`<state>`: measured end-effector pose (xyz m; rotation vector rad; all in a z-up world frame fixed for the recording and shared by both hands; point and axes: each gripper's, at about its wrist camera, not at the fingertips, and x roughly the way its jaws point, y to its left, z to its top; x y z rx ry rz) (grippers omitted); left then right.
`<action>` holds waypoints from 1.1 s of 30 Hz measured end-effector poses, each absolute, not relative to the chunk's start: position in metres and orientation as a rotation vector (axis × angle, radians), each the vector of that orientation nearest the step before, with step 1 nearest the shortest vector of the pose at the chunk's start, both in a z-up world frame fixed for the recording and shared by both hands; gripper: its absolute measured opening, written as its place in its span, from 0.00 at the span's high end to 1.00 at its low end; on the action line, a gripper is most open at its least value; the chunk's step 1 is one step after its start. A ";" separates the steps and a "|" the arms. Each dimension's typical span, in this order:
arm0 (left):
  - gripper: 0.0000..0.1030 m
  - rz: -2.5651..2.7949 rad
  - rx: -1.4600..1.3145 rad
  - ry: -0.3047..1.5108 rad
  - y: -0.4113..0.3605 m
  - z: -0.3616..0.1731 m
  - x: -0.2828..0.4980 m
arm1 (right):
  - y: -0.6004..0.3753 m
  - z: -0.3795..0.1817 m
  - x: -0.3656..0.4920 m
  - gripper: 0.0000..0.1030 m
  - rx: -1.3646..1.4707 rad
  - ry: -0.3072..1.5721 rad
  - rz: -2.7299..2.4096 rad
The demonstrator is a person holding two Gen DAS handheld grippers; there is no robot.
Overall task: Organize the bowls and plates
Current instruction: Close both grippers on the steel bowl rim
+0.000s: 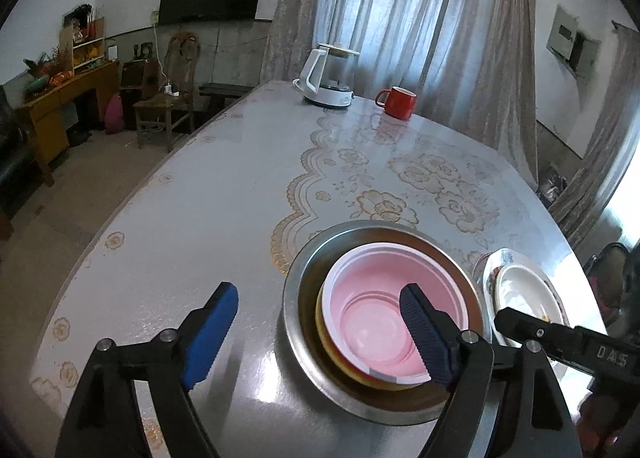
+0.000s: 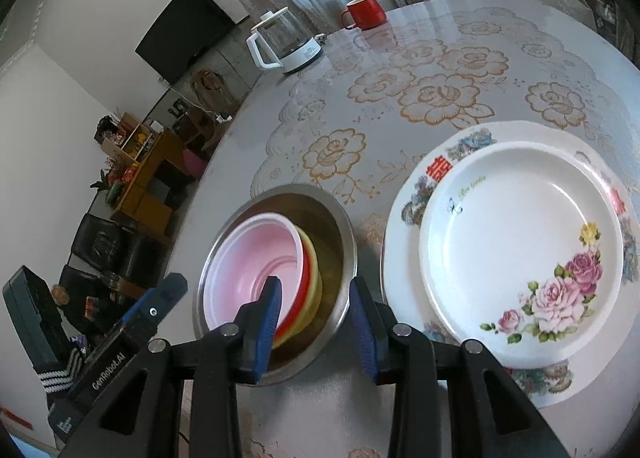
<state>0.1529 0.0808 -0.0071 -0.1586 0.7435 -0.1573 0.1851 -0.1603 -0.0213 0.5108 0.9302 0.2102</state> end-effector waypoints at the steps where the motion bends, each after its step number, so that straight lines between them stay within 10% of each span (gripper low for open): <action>1: 0.19 -0.154 -0.156 0.744 0.080 -0.008 0.152 | -0.159 -0.023 0.184 0.66 0.510 0.938 0.214; 33: 0.21 -0.172 -0.351 0.840 0.123 -0.045 0.171 | -0.146 -0.052 0.178 0.66 0.522 0.989 0.208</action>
